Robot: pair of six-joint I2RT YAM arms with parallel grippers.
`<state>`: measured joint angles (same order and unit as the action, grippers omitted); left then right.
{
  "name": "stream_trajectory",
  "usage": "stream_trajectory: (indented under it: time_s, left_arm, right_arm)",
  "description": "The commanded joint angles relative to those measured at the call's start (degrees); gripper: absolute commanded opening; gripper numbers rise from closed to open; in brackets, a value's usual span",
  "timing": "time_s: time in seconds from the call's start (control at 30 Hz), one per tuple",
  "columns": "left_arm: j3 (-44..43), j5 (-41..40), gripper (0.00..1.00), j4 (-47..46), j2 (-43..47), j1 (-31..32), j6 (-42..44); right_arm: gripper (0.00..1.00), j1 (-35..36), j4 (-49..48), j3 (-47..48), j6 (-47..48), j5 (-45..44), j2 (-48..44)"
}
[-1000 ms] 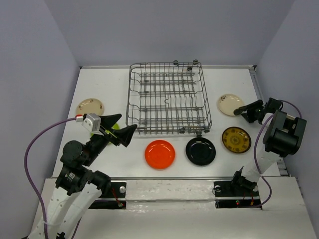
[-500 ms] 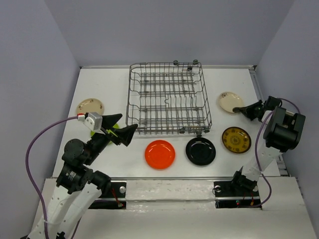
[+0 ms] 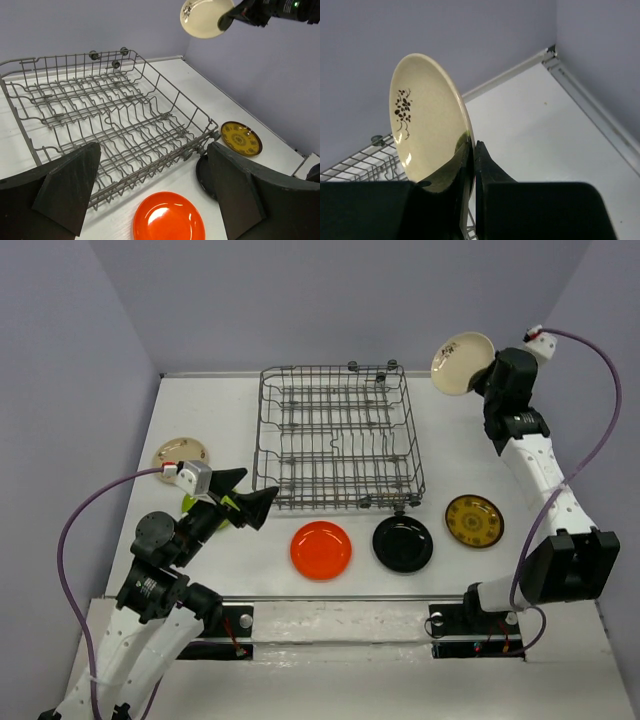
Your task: Load the plates into the dish rack
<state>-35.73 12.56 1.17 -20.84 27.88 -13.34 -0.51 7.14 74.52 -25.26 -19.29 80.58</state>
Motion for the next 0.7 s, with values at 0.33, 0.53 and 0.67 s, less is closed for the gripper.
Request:
stream_trajectory:
  time_s: [0.33, 0.53, 0.67]
  left_arm:
    - [-2.77, -8.67, 0.99, 0.94, -1.13, -0.37, -0.54]
    - [-2.95, -11.41, 0.99, 1.99, -1.48, -0.37, -0.98]
    - [-3.03, -11.94, 0.99, 2.0, -1.22, -0.28, -1.25]
  right_arm:
    - [0.07, 28.81, 23.77, 40.77, 32.2, -42.59, 24.88]
    - [0.07, 31.98, 35.03, 51.06, 26.23, -40.83, 33.59]
    - [0.07, 31.98, 41.55, 52.14, 19.56, -37.49, 37.81]
